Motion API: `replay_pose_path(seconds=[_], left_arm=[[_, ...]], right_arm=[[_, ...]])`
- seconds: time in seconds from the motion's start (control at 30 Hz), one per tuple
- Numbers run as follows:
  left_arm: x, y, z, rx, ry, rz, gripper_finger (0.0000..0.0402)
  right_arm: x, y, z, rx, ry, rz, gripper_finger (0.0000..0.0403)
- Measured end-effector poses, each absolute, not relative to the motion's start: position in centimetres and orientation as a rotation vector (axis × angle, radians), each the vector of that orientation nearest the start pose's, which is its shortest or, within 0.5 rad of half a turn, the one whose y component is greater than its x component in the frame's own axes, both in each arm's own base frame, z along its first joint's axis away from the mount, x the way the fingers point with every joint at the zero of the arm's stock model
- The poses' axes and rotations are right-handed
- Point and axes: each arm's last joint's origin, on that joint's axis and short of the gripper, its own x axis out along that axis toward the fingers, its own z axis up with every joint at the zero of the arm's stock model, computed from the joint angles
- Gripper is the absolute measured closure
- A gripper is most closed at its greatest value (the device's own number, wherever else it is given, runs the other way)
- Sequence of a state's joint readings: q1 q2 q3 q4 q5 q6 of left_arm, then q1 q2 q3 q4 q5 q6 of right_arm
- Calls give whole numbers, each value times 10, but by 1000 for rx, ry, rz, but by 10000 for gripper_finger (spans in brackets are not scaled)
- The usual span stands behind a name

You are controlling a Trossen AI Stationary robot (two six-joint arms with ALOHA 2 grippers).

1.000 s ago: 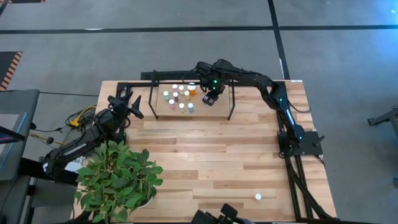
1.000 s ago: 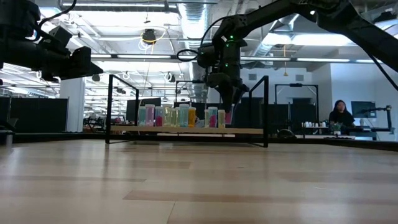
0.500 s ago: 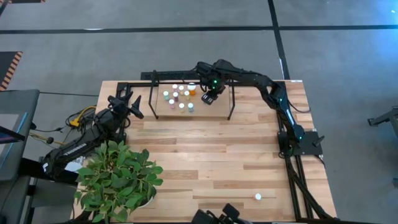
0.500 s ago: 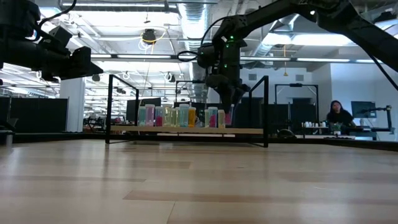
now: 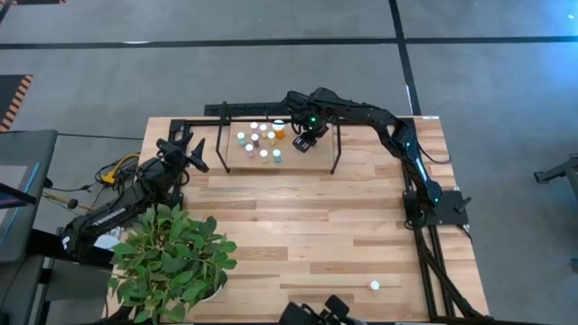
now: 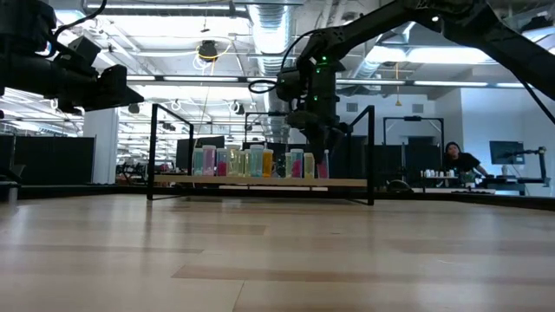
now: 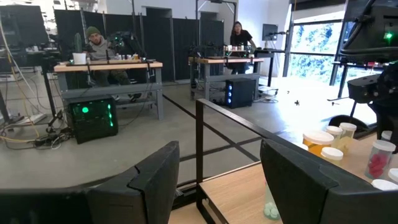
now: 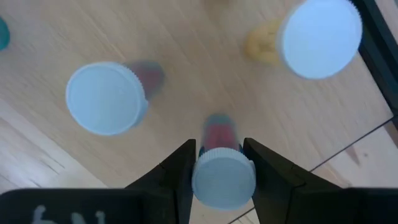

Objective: Pick and place medicine bottles onto shelf by color
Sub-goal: Put the blue pill bottle on the shelf, then put the red pill bottle on the shelf

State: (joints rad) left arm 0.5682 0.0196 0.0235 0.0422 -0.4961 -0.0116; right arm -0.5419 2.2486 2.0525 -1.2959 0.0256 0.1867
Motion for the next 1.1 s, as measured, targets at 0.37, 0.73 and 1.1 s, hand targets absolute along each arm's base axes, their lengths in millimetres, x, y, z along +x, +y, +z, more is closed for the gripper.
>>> replay_pose_path(seconds=[0.37, 0.73, 1.1], left_arm=[[72, 62, 174, -9, -55, 1064, 187], [72, 62, 174, -9, -55, 1064, 187], [72, 62, 174, -9, -55, 1064, 187]], right_arm=[[384, -235, 224, 535, 1368, -610, 217], [382, -236, 229, 549, 1353, -625, 157], [381, -238, 269, 495, 1291, -703, 155]])
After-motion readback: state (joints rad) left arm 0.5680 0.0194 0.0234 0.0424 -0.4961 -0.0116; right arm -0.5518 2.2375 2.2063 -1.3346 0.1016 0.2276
